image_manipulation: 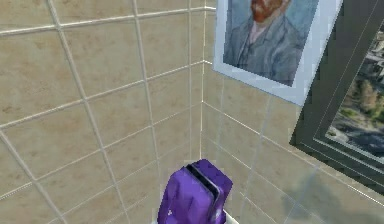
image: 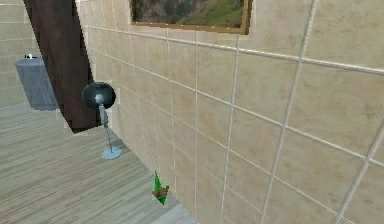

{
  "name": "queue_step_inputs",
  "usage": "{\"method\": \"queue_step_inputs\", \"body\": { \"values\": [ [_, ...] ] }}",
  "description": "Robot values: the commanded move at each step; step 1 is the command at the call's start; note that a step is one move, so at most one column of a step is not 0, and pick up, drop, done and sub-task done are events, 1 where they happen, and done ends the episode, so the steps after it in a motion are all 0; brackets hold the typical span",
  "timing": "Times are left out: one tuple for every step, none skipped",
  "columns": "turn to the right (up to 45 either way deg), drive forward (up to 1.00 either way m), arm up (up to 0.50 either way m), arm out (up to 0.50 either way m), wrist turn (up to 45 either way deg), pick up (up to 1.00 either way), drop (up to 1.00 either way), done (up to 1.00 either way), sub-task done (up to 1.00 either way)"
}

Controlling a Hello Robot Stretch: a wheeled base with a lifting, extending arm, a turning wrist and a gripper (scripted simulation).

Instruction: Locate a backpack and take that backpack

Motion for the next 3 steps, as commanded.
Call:
{"method": "queue_step_inputs", "body": {
  "values": [
    [0.0,0.00,0.12,0.00,0.0,0.00,0.00,0.00,0.00],
    [0.0,0.00,0.00,0.18,0.0,0.00,0.00,0.00,0.00],
    [0.0,0.00,0.00,0.00,45.0,0.00,0.00,0.00,0.00]
  ]
}}
